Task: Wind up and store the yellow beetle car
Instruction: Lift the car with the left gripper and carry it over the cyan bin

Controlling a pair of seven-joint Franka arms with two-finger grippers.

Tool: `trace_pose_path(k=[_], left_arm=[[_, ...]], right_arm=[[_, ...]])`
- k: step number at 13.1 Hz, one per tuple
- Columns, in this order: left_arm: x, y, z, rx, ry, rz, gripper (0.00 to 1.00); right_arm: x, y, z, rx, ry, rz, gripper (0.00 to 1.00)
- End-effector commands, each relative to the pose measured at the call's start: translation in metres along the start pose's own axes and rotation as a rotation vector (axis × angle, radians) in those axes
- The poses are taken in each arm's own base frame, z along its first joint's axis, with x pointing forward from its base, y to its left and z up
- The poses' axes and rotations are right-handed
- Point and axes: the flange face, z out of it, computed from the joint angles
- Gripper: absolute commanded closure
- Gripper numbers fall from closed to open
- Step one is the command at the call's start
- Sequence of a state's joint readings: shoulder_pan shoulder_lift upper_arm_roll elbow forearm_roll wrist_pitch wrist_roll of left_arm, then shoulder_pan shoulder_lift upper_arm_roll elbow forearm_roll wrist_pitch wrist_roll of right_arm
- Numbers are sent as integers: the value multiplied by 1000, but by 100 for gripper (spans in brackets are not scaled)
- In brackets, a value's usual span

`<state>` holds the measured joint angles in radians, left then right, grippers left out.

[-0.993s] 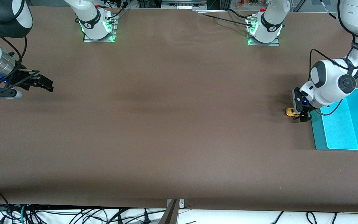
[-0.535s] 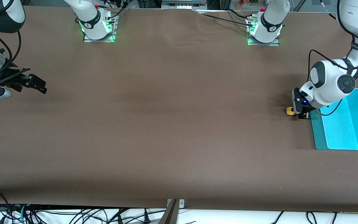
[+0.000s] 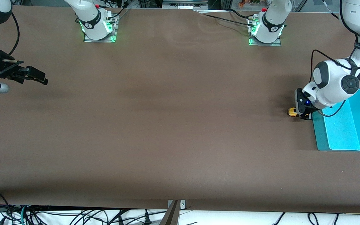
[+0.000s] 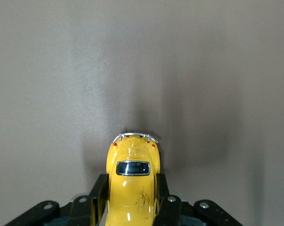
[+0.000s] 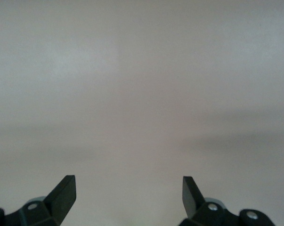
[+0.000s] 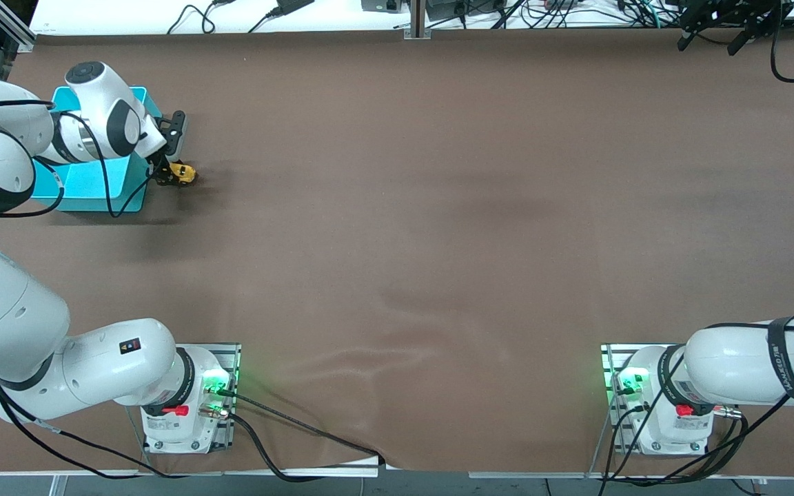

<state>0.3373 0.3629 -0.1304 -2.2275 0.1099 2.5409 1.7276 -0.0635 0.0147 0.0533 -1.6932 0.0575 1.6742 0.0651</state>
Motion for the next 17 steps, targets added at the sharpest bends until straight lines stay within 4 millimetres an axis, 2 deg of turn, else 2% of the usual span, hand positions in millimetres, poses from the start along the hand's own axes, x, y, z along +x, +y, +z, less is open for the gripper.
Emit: trace_pose_path(k=[1,2,3,5,7,9,12,15,16,17], left_arm=[[6,-15,-47,-30,26,-4,71],[9,-21,-63,-42,36,-7,71],[10,-29,-81,-54,37,0,71],[15,-45,-120,-82,42,15,70],[10,-54,-160,-107,40,20,70],[-9,-56,-185,-122,31,21,70],[-75,-47,-188,-98,43,77,69],[-138,-43,-164,-99,57,86,69],[-153,-45,-156,-100,40,83,69],[-159,-51,-141,-99,37,84,69]], right_arm=[[9,6,-10,3,-4,-8,0],[11,17,-9,13,-2,9,0],[15,20,0,16,-20,9,0],[17,21,-9,-1,-3,-27,0],[14,20,-10,-2,-18,-29,0],[15,15,-9,-55,-16,-42,0],[15,16,-9,-69,-13,-53,0],[15,14,-9,-64,-13,-54,0],[15,16,-9,-64,-14,-51,0],[15,15,-9,-65,-14,-52,0]])
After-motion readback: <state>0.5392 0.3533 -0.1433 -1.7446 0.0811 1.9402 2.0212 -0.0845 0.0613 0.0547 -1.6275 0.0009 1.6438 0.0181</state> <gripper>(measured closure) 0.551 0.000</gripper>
